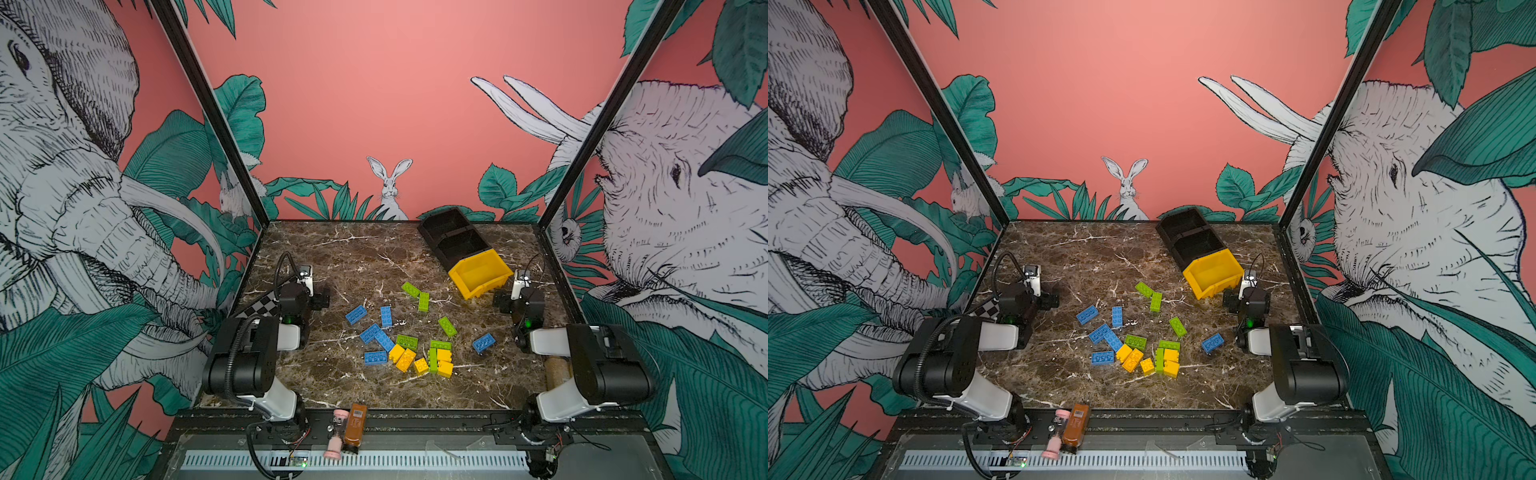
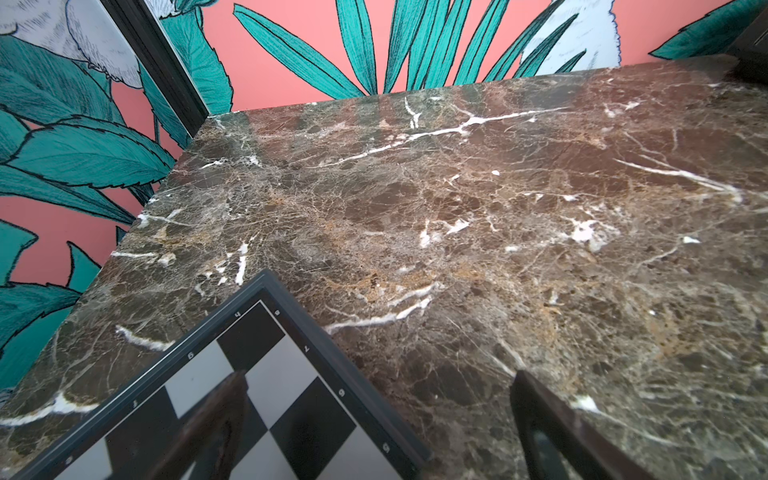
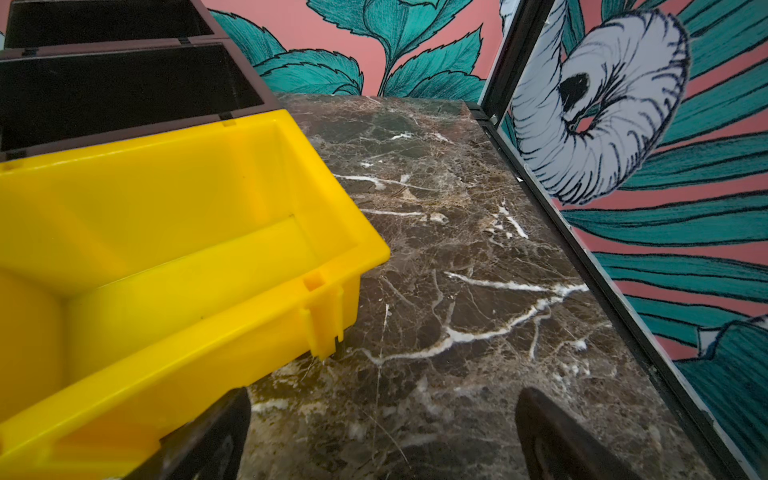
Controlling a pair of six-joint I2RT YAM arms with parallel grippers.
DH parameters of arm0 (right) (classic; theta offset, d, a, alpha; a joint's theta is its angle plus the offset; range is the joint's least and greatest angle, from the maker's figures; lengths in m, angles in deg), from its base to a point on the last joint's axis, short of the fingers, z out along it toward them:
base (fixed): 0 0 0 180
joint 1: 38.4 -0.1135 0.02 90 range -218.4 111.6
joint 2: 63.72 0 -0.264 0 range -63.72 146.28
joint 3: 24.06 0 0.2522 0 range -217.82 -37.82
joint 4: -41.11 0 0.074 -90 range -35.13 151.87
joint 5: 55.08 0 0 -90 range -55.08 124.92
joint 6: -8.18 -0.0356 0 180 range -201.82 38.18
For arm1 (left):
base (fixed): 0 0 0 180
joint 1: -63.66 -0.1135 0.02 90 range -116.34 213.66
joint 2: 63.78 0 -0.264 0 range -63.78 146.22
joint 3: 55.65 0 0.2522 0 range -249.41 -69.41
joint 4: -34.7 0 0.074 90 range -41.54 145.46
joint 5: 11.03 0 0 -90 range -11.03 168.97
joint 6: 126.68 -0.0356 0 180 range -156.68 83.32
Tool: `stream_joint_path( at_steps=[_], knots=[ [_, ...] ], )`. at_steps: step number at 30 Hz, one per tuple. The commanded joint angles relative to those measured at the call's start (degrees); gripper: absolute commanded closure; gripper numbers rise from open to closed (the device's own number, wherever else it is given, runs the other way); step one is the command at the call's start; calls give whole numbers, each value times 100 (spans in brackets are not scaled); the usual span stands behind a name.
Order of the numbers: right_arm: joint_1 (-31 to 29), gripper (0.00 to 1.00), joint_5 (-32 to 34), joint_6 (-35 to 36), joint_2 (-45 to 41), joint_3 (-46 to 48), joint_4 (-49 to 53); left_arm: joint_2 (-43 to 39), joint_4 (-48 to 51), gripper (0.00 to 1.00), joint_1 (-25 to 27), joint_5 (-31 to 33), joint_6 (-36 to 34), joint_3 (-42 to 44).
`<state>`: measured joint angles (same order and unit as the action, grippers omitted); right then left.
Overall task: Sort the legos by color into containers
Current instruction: 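Reach the right gripper toward the yellow bin beside the black bins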
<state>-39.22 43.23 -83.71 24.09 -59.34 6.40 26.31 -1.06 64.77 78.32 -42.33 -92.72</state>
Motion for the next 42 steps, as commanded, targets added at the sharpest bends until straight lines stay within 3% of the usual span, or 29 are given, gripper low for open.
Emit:
stream_joint_path(
  at_steps=[1,5,8,10,12,15,18,22,26,30,36,42],
  knots=[
    [-58,2,89,72,-40,-98,-75,-114,28,1,21,-33,-68,-61],
    [-77,2,-38,139,-59,-127,-16,-130,1,1,21,-178,-136,-102],
    [-86,2,-30,121,-383,-242,389,-542,1423,1,165,-247,-328,-634],
    [-84,2,66,-10,-903,-381,1157,-811,3173,1,330,-219,-293,-1449],
    [-85,3,-10,-252,-1557,-685,2475,-981,3938,1,536,-444,-266,-1939],
    [-118,7,-298,-771,-2367,-1203,4081,-1288,4125,1,980,-520,-322,-2028],
    [-145,7,-700,-1173,-2871,-1681,5325,-1346,3968,1,1504,-1175,-235,-2138],
    [-147,8,-1068,-1601,-3263,-2162,6116,-828,4750,1,2375,-1254,-297,-3141],
    [-361,15,-1882,-1874,-2304,-3183,6824,-848,4551,1,2481,-1440,98,-3226],
    [-1004,13,-1128,-1916,-1427,-3732,6807,-1509,4924,1,2478,-1135,64,-2857],
    [-1260,11,-913,-2163,109,-4379,6489,-3087,5459,1,2478,-80,266,-1851],
    [-1292,11,-822,-2403,1036,-4771,6034,-4655,5626,1,2463,284,581,-974]
  ],
)
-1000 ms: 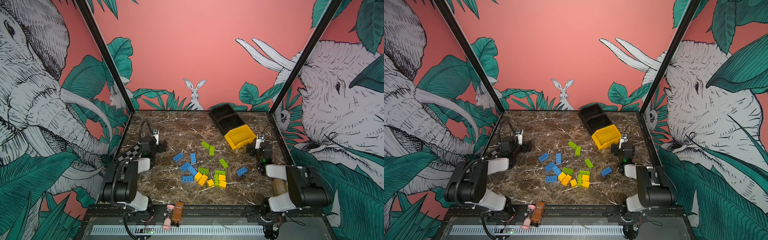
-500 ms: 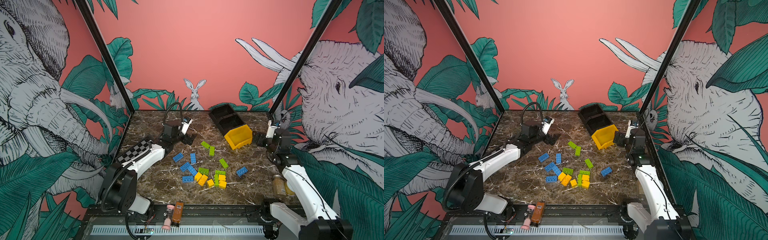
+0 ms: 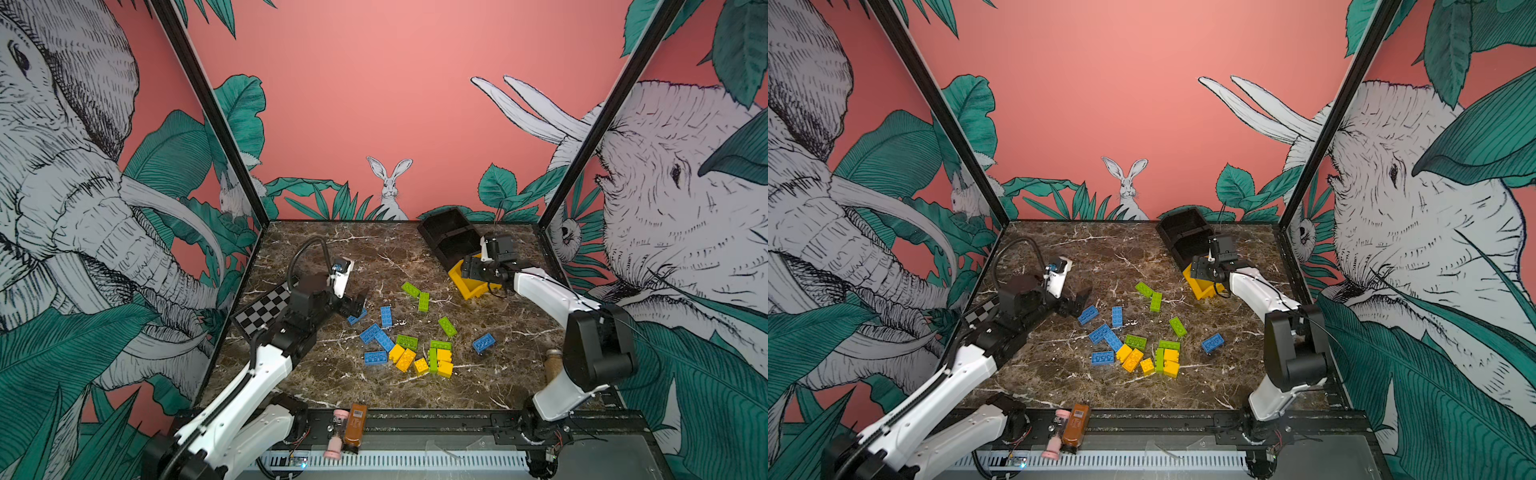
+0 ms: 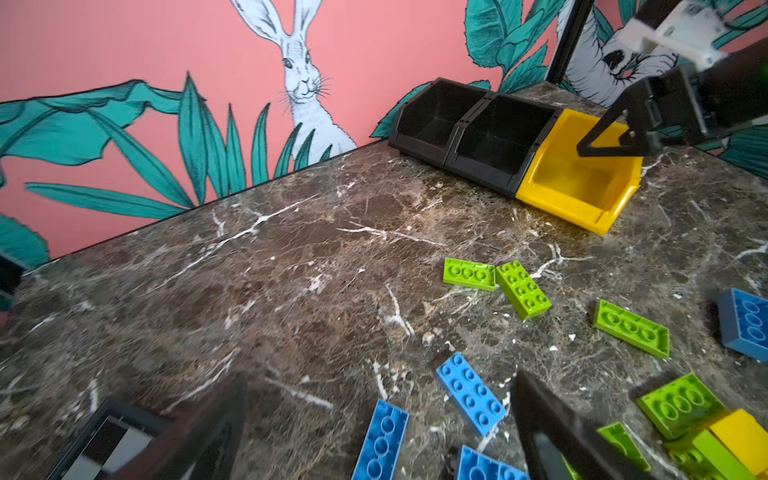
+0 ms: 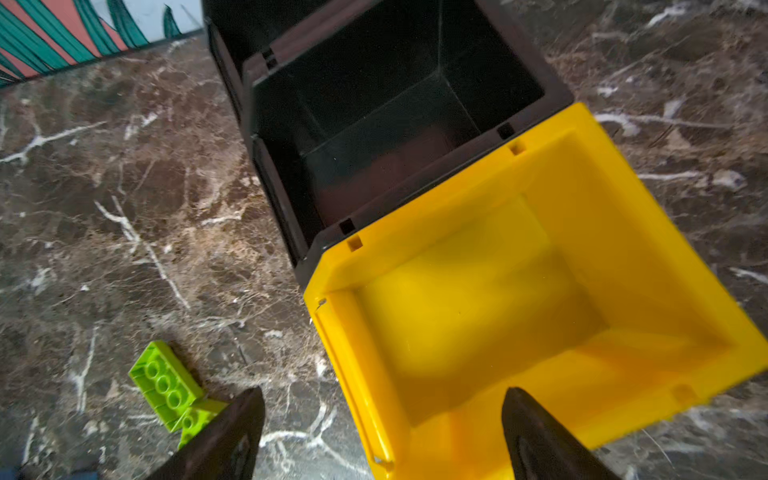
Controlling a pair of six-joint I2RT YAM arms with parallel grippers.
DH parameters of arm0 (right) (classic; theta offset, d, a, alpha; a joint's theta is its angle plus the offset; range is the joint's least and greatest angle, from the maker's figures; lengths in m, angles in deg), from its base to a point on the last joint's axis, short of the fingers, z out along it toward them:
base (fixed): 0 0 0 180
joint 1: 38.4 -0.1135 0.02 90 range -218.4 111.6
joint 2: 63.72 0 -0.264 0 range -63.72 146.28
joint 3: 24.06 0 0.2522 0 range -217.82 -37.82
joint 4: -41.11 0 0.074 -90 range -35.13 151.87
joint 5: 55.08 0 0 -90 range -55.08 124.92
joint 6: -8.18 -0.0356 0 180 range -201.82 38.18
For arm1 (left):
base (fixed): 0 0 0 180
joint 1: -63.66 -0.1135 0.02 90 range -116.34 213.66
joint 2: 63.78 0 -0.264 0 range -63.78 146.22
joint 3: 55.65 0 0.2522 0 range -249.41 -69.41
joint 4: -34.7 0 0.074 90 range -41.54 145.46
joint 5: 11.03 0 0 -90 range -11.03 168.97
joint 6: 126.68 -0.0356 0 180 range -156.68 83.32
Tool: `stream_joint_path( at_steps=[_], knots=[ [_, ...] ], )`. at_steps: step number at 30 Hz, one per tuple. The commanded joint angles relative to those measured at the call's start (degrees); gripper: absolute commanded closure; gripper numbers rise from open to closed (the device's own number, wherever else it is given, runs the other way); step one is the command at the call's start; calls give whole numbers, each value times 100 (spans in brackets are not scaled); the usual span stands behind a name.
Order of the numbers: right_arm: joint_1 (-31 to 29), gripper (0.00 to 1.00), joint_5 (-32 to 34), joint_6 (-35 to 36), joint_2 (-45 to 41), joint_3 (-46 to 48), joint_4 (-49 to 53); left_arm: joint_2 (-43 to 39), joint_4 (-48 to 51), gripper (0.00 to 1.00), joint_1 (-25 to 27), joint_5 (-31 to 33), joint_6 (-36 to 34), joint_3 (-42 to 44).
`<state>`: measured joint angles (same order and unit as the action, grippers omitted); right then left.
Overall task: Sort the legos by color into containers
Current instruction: 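Reach the right gripper toward the yellow bin beside the black bins, then push the yellow bin with the right gripper to line it up beside the black bins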
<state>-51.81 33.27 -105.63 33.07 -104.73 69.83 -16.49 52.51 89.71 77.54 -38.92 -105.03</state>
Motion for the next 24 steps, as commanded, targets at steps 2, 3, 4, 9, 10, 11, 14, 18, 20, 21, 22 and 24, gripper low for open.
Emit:
stream_joint_path(
  at_steps=[2,3,4,9,10,11,14,18,20,21,22,24],
  knots=[
    [-52,11,174,-247,422,-461,-291,-719,340,1,-24,472,307,423],
    [-57,11,165,-263,546,-558,-287,-831,358,1,-29,518,312,476],
    [-62,11,150,-288,684,-660,-294,-938,382,1,-35,594,338,525],
    [-74,10,404,-381,1278,-1173,-220,-1132,385,1,-29,866,377,634],
    [-74,11,431,-388,1361,-1233,-223,-1121,402,1,-27,897,394,615],
    [-74,11,466,-396,1442,-1282,-246,-1108,420,1,-29,890,396,605],
    [-75,12,673,-381,1632,-1478,-232,-1082,447,1,-28,865,409,573],
    [-79,17,717,-335,1926,-1875,-1,-1034,421,1,-27,785,411,574],
    [-118,20,758,-241,2059,-2067,136,-1005,413,1,-21,787,393,600],
    [-137,22,776,-186,2097,-2102,172,-995,413,1,-18,794,391,606],
    [-165,23,809,-125,2114,-2151,206,-988,395,1,-28,807,394,608],
    [-252,28,946,24,2141,-2237,311,-965,359,1,-26,852,463,617]
  ],
)
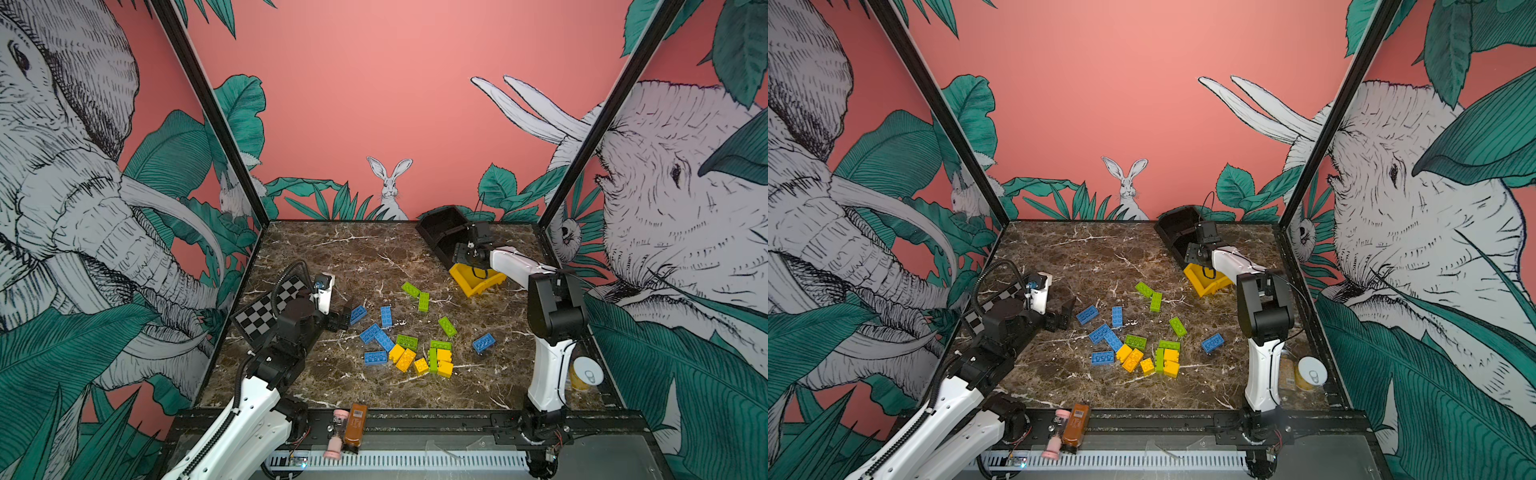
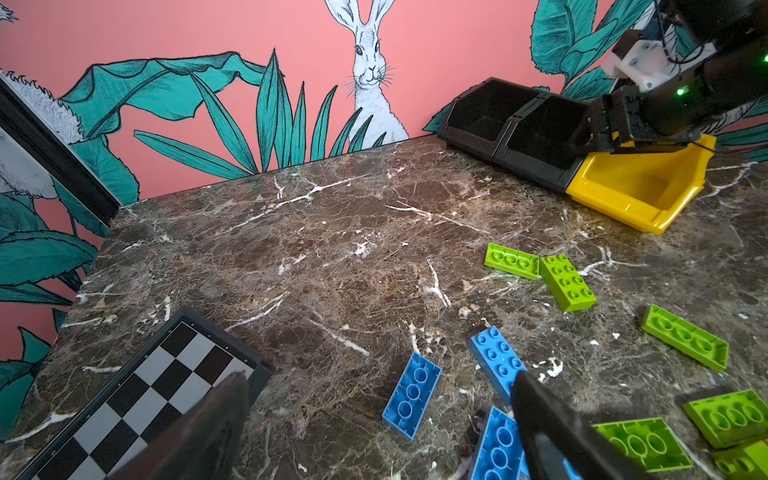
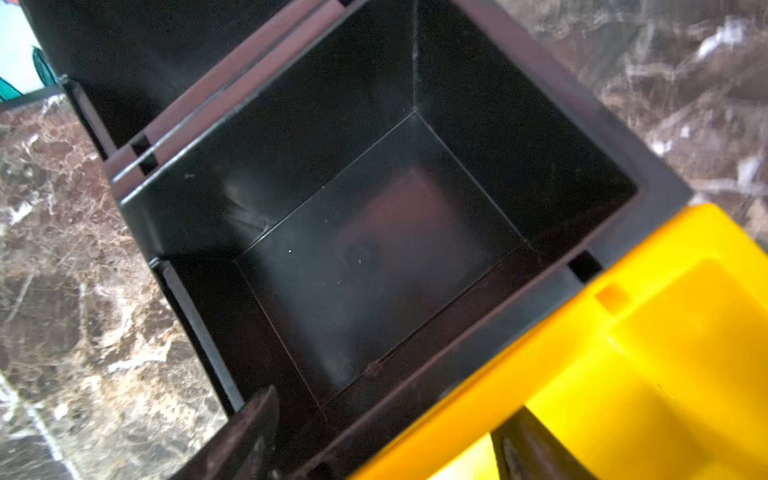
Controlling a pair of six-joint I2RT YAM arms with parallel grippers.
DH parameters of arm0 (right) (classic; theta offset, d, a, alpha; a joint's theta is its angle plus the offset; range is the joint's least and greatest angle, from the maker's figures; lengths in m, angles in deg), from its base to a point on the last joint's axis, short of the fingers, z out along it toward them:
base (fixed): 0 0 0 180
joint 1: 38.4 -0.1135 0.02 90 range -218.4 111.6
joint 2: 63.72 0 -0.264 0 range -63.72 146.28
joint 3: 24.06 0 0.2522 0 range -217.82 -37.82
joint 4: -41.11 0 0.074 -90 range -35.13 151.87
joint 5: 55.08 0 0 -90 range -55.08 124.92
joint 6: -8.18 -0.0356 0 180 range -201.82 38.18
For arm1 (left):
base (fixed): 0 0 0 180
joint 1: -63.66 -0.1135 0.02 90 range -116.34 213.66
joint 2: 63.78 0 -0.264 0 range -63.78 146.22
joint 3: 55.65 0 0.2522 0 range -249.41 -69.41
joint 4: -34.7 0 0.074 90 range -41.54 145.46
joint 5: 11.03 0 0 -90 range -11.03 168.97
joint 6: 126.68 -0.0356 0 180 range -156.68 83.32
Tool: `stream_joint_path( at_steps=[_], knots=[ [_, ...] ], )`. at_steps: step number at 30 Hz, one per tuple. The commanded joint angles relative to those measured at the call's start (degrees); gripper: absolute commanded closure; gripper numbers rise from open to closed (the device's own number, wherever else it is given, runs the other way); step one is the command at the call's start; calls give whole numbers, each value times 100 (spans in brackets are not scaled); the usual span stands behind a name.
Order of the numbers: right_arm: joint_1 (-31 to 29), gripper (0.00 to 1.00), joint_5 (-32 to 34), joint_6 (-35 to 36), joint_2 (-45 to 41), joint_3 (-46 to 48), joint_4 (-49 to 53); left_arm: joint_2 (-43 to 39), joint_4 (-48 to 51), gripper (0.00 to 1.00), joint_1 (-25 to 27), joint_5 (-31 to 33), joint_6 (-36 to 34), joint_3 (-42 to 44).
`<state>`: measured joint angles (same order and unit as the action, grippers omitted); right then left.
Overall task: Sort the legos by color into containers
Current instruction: 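Push the yellow bin with the right gripper to line it up beside the black bins, then lower the right gripper onto a lime-green brick and grasp it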
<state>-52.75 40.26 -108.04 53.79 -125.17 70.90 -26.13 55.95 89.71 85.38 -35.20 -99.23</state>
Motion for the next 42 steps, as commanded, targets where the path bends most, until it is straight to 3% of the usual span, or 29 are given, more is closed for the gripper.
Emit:
stream_joint_path(
  at_steps=[1,12,24,27,33,38,42],
  knots=[
    [-204,31,333,341,75,-235,258,22,16,1,-29,63,124,30],
    [-460,64,215,627,140,-379,430,71,-4,1,-28,-173,214,29],
    [-794,78,-24,990,-33,-240,426,55,-8,1,-35,-150,224,104],
    [-853,77,-74,1031,-18,-302,518,85,-52,1,-24,-113,209,116],
    [-993,65,-5,961,-221,-247,609,231,-147,1,-26,17,195,157],
    [-995,43,206,1066,-620,-256,786,378,-351,1,-29,17,196,173],
    [-1047,40,84,978,-1316,110,738,596,-619,1,-28,216,256,208]
  ],
)
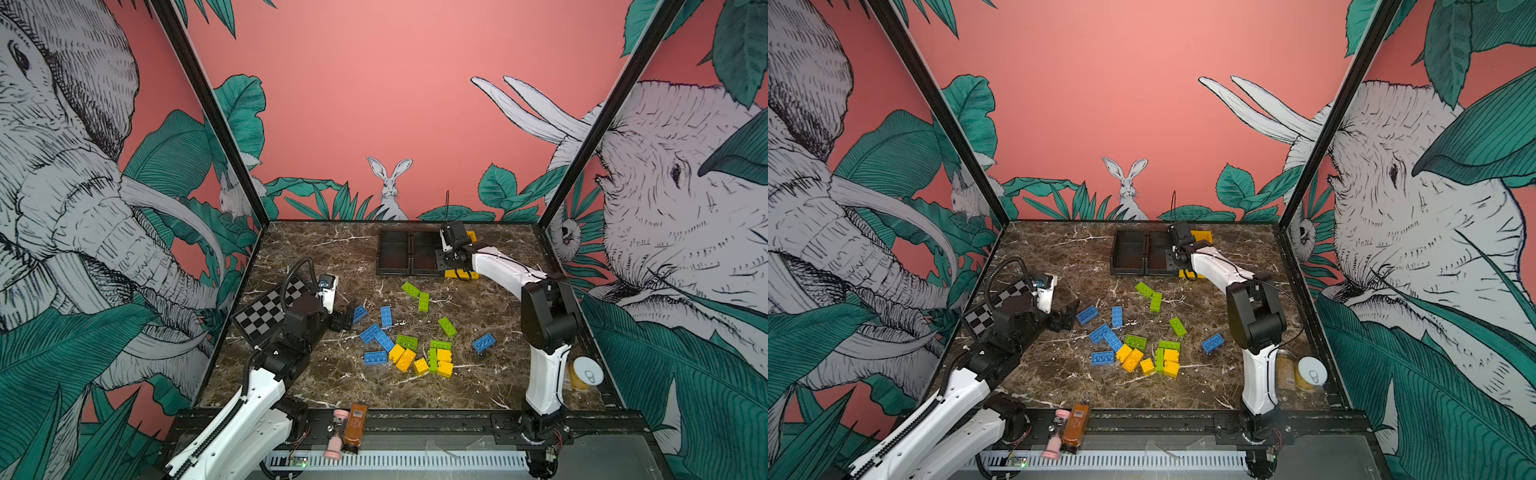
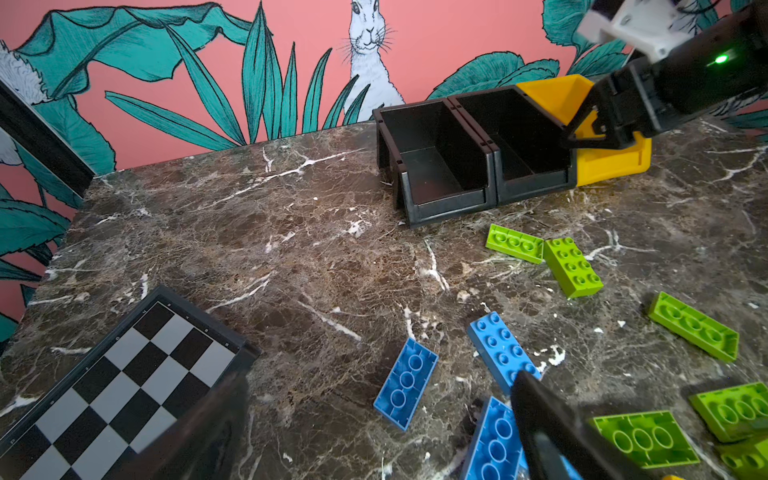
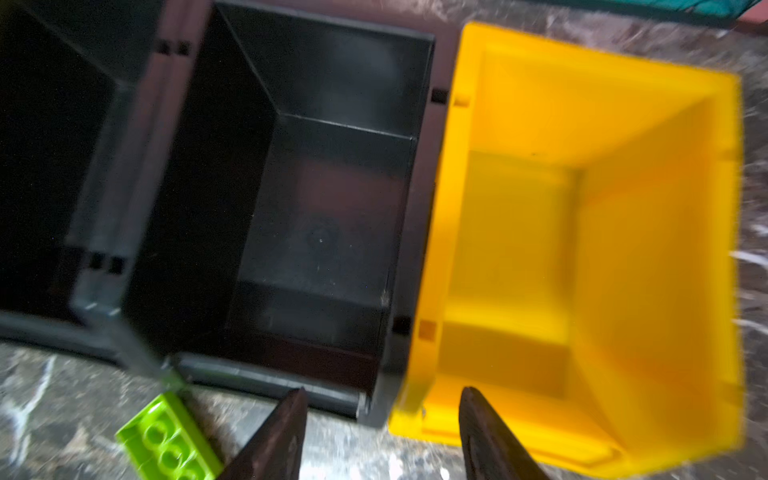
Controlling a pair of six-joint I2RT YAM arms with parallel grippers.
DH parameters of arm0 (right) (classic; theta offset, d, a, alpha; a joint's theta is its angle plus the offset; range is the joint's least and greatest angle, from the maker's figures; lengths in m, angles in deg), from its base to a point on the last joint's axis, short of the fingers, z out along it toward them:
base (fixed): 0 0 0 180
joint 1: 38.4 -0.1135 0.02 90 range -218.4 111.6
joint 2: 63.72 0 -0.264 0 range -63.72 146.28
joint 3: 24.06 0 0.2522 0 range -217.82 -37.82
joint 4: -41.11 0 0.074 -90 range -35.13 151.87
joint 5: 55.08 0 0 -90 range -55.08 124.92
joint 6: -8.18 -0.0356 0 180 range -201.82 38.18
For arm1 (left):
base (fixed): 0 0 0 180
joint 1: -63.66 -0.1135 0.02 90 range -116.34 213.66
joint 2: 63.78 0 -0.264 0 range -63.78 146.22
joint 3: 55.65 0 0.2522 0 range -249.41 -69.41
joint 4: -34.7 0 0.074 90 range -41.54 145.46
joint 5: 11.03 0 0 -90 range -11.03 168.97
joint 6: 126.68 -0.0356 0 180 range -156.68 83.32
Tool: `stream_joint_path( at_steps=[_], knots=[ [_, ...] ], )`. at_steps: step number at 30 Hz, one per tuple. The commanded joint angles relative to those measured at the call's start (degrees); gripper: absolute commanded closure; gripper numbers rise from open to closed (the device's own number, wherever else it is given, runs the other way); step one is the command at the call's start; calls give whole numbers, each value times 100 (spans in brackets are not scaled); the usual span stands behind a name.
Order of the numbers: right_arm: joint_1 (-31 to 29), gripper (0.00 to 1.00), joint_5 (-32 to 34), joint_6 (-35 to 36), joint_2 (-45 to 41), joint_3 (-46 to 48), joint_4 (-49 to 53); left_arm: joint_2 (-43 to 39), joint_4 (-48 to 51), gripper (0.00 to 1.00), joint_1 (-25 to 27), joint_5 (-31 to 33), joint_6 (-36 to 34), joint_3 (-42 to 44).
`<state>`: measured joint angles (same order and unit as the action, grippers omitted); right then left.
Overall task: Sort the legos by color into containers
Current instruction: 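Lower the right gripper onto a lime-green brick and grasp it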
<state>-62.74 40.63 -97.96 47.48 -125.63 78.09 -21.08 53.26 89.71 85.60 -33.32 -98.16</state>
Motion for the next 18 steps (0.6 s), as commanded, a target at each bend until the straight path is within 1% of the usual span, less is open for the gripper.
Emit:
stream_joint_path(
  at_steps=[1,3,7,11,13,16,18],
  knots=[
    [-82,39,42,-73,-899,375,-32,156,-438,1,-25,228,92,115],
    [-159,37,17,-186,-1298,750,-69,289,-671,1,-28,259,137,181],
    [-508,36,-582,-673,-1716,1730,-464,643,-1268,1,-28,196,279,347],
    [-1061,34,-480,-859,-1560,2012,-585,970,-1620,1,-29,44,415,309],
    [-1233,33,-431,-917,-1407,2056,-626,1106,-1801,1,-26,-111,423,308],
    [-1408,33,-177,-1002,-1141,2101,-626,1283,-1966,1,-32,-198,301,300],
    [-1449,33,-200,-1078,-989,2126,-741,1379,-2043,1,-29,-181,166,313]
  ],
)
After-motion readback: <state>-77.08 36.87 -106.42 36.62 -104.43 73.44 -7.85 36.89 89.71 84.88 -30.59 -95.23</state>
